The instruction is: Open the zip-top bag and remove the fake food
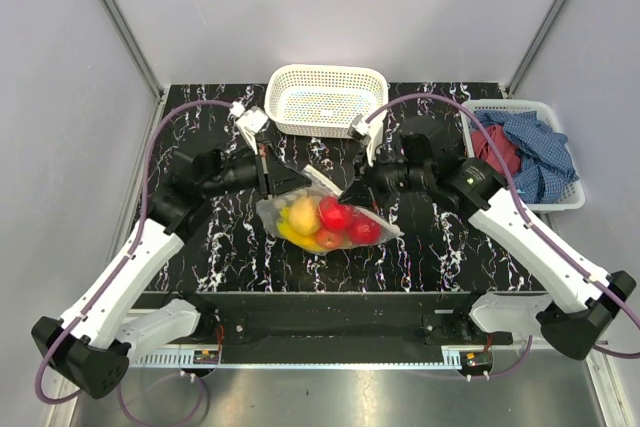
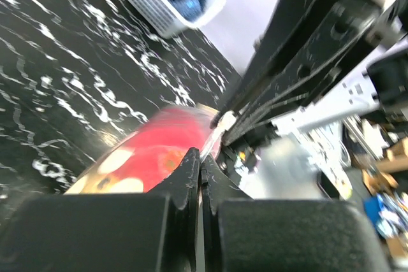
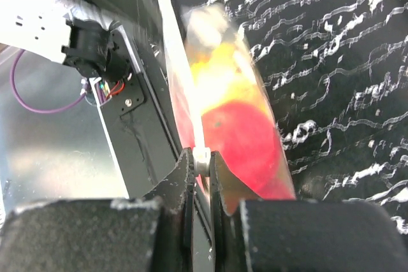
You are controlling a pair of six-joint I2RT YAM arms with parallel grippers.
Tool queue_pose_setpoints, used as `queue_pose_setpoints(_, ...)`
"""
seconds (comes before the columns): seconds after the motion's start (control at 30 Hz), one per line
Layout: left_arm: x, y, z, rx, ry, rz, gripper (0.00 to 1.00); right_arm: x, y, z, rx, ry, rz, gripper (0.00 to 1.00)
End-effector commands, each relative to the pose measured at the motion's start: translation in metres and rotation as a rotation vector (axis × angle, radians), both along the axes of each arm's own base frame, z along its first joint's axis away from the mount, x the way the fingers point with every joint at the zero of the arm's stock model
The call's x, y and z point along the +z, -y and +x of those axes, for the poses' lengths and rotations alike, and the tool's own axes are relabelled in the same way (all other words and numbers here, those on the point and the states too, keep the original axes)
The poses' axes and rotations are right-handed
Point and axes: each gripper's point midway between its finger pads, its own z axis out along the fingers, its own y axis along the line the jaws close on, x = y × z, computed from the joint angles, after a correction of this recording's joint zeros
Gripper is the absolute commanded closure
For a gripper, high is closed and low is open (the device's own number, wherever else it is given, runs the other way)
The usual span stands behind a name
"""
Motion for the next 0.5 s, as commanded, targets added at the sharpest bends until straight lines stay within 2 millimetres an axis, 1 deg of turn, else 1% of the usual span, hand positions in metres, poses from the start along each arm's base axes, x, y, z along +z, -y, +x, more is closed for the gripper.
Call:
queue_pose_setpoints(0.0, 0.027, -0.02, 0.032, 0.17, 0.115, -0.044, 1.0, -0.007, 0.018, -0.011, -0.06, -0.025, -0.003, 0.95)
queue_pose_setpoints(0.03, 0.027, -0.025, 0.038, 0.196, 0.119, -0.039, 1.0, -0.015, 0.021, -0.013, -0.076, -0.05, -0.012, 0.94)
queue_pose_setpoints(0.07, 0.031, -0.029, 0.044, 0.22, 0.129, -0.038, 1.0, -0.014, 0.024, -0.016, -0.082, -0.047, -0.005, 0.94)
queue_pose_setpoints(0.1, 0.03, -0.036, 0.051, 0.253, 0.13, -0.031, 1.0, -0.017, 0.026, -0.018, -0.091, -0.051, -0.008, 0.94)
queue_pose_setpoints(0.13, 0.028, -0.041, 0.057, 0.276, 0.131, -0.023, 1.0, -0.026, 0.029, -0.02, -0.107, -0.076, -0.018, 0.94)
queue_pose_setpoints(0.2, 0.026, -0.049, 0.067, 0.317, 0.128, -0.016, 1.0, -0.028, 0.036, -0.024, -0.135, -0.074, -0.014, 0.94)
queue_pose_setpoints(0.23, 0.022, -0.054, 0.073, 0.338, 0.124, 0.0, 1.0, -0.035, 0.039, -0.026, -0.151, -0.098, -0.021, 0.94)
queue_pose_setpoints(0.27, 0.02, -0.057, 0.078, 0.363, 0.123, 0.012, 1.0, -0.033, 0.042, -0.029, -0.161, -0.097, -0.008, 0.94)
queue_pose_setpoints(0.3, 0.017, -0.058, 0.081, 0.372, 0.117, 0.019, 1.0, -0.035, 0.045, -0.03, -0.177, -0.104, -0.007, 0.94)
queue_pose_setpoints(0.37, 0.012, -0.06, 0.089, 0.4, 0.1, 0.011, 1.0, -0.042, 0.048, -0.034, -0.208, -0.142, -0.002, 0.94)
queue_pose_setpoints(0.47, -0.002, -0.066, 0.101, 0.443, 0.059, 0.004, 1.0, -0.056, 0.053, -0.039, -0.258, -0.209, -0.003, 0.94)
